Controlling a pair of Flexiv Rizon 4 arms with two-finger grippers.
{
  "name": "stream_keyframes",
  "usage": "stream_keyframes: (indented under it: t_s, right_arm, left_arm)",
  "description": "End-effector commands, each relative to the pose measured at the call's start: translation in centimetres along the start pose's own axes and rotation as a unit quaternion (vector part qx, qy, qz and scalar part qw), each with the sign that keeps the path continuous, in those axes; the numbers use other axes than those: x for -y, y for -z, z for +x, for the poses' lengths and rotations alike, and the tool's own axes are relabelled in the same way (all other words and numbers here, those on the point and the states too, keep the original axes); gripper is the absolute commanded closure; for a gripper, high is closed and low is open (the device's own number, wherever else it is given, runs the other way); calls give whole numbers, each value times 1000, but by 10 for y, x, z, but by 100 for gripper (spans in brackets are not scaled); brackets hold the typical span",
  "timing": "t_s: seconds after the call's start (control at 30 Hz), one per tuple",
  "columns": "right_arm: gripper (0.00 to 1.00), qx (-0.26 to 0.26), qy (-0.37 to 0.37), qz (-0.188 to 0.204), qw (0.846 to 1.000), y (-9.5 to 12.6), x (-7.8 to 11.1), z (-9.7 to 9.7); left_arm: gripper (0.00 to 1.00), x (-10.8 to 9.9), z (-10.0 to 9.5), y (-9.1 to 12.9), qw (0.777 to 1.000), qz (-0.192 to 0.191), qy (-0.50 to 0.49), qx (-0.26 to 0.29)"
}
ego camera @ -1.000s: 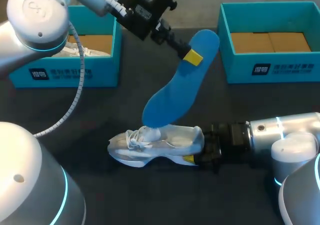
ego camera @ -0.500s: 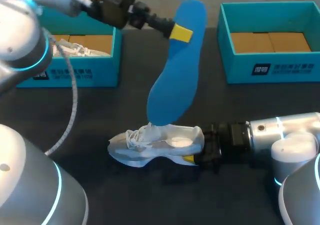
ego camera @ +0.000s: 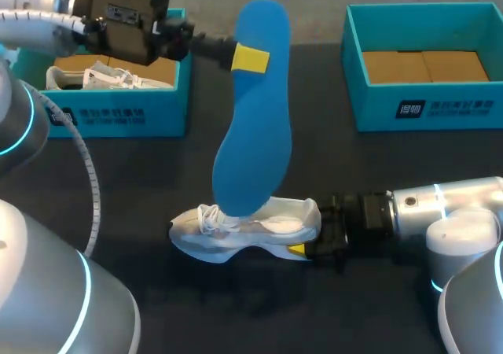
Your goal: Take the shoe out of the shoebox, open the shoe tongue, remove and reinsert the insole, then place the shoe into the shoebox
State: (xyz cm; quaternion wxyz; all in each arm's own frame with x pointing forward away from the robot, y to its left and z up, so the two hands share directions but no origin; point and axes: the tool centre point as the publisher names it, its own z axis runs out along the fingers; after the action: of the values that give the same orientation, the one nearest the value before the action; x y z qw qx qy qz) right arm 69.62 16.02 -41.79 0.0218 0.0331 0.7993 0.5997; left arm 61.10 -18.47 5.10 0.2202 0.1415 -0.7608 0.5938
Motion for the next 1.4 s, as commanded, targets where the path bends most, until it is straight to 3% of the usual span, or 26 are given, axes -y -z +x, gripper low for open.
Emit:
stream_keyframes:
  t_s: [0.03, 0.27, 0.5, 1.17, 1.2, 1.23, 1.27, 1.4]
  right_arm:
    - [100, 1, 0, 2, 1000, -2, 0, 1]
    - [100, 1, 0, 2, 1000, -2, 0, 1]
    - [100, 1, 0, 2, 1000, -2, 0, 1]
    - [100, 7, -8, 4, 1000, 1, 0, 0]
    - [89, 6, -7, 5, 1000, 2, 0, -1]
    - [56, 5, -5, 6, 1000, 3, 0, -1]
    - [0, 6, -8, 10, 1000, 4, -1, 0]
    - [0, 11, -10, 24, 1000, 13, -2, 0]
  left_arm:
    - [100, -2, 2, 0, 1000, 6, 1, -5]
    - [100, 13, 17, 21, 999, -11, 21, -45]
    - [100, 13, 37, 37, 999, -12, 3, -35]
    - [100, 6, 41, 39, 999, -12, 5, -44]
    - [100, 6, 41, 39, 999, -12, 5, -44]
    - [100, 6, 41, 39, 999, -12, 5, -44]
    - [100, 6, 41, 39, 999, -12, 5, -44]
    - [100, 6, 41, 39, 999, -12, 5, -44]
